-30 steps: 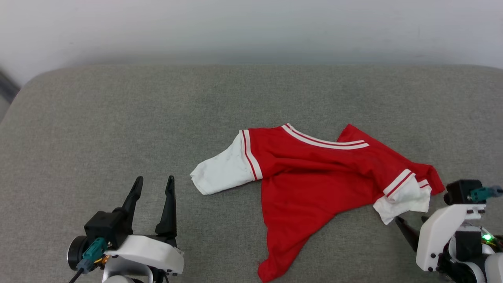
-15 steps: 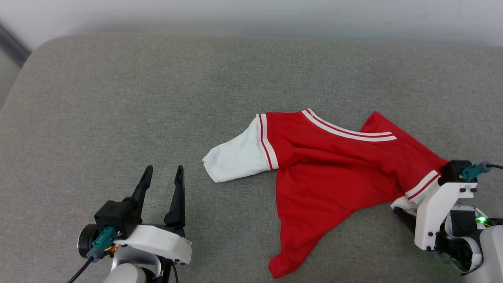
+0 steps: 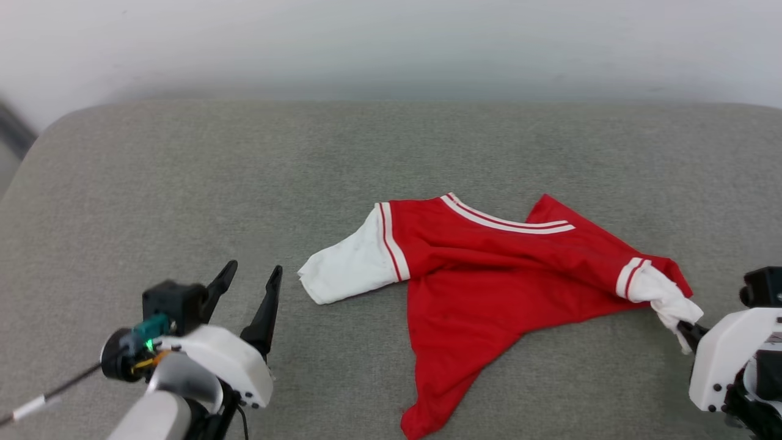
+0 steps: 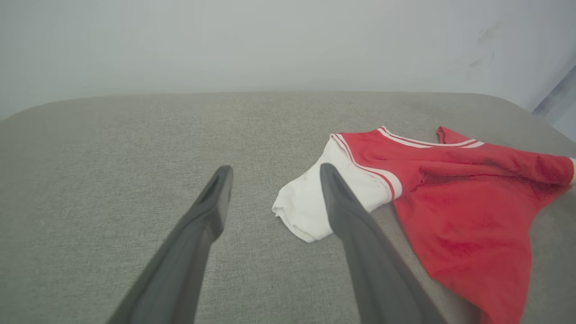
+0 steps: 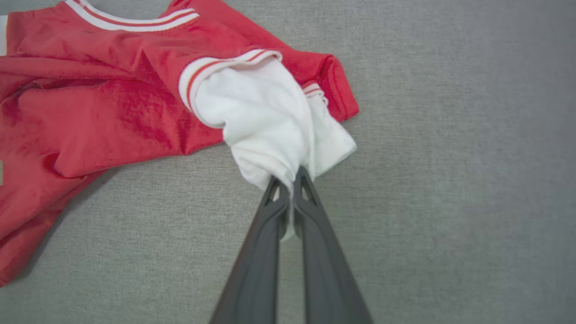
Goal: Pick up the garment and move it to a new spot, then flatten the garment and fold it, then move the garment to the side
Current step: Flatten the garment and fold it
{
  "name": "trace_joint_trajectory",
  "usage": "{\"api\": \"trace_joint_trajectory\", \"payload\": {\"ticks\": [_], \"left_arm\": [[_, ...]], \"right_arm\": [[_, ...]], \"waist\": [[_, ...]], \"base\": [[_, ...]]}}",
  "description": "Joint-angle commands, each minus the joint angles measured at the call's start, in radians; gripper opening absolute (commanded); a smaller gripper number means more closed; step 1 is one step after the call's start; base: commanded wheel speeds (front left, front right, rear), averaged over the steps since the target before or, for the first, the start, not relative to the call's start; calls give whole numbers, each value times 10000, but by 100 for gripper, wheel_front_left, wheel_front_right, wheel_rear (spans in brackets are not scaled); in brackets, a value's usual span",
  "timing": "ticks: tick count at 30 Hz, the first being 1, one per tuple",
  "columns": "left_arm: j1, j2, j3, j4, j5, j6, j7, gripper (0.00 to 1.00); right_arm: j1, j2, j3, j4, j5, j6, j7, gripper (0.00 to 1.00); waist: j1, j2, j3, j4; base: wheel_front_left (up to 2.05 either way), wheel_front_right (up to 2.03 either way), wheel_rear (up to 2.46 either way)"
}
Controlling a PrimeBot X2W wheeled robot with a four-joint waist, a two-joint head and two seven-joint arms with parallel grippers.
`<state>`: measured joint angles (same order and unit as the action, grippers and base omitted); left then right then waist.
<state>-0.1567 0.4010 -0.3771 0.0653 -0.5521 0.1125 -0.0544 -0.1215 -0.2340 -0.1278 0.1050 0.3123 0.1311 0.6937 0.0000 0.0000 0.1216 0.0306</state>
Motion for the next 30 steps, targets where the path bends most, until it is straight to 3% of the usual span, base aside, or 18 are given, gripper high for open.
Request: {"api": "trace_joint_trajectory", "payload": {"ticks": [1, 8, 12, 19, 21, 22, 23, 24, 26, 30], "left_arm": [[-403, 260, -74, -78, -197, -256, 690, 100], [-1852, 1185, -496, 382, -1251, -1186, 4246, 100], [-2637, 1440, -611, 1032, -1778, -1574, 5668, 100], [-3681, 1378, -911, 2086, -2094, -1914, 6796, 100], [-3845, 1136, -1367, 3054, -2363, -2041, 7718, 100], [-3815, 1051, -1536, 3271, -2416, -2076, 8053, 96], [-3781, 929, -1640, 3453, -2540, -2086, 8288, 50], [-3730, 784, -1726, 3631, -2669, -2084, 8523, 38], [-3656, 516, -1821, 3848, -2851, -2059, 8758, 0], [-3886, 470, -1665, 3824, -2558, -1986, 7938, 0]], "right_arm": [[229, 77, -190, -386, -55, -8, 34, 0], [141, 481, -350, -1497, -217, -8, 263, 0], [-73, 755, -268, -1719, -282, -8, 215, 0], [-445, 1046, -56, -1710, -233, -8, 44, 0], [-584, 1077, 59, -1536, -158, -8, -74, 0], [-603, 1074, 63, -1484, -154, -9, -82, 0], [-623, 1068, 72, -1452, -140, -9, -110, 0], [-649, 1052, 81, -1418, -120, -8, -136, 0], [-673, 1031, 71, -1360, -115, -8, -173, 0], [-653, 943, 24, -1332, -144, -8, -287, 0]], "waist": [[0, 0, -123, -227], [0, 0, 602, -774], [0, 0, 1192, -1066], [0, 0, 1998, -1445], [0, 0, 2194, -1606], [0, 0, 2209, -1630], [0, 0, 2219, -1650], [0, 0, 2214, -1670], [0, 0, 2177, -1695], [0, 0, 1956, -1663]], "base": [[0, 0, 0], [0, 0, 0], [0, 0, 0], [0, 0, 0], [0, 0, 0], [0, 0, 0], [0, 0, 0], [0, 0, 0], [0, 0, 0], [0, 0, 0]]}}
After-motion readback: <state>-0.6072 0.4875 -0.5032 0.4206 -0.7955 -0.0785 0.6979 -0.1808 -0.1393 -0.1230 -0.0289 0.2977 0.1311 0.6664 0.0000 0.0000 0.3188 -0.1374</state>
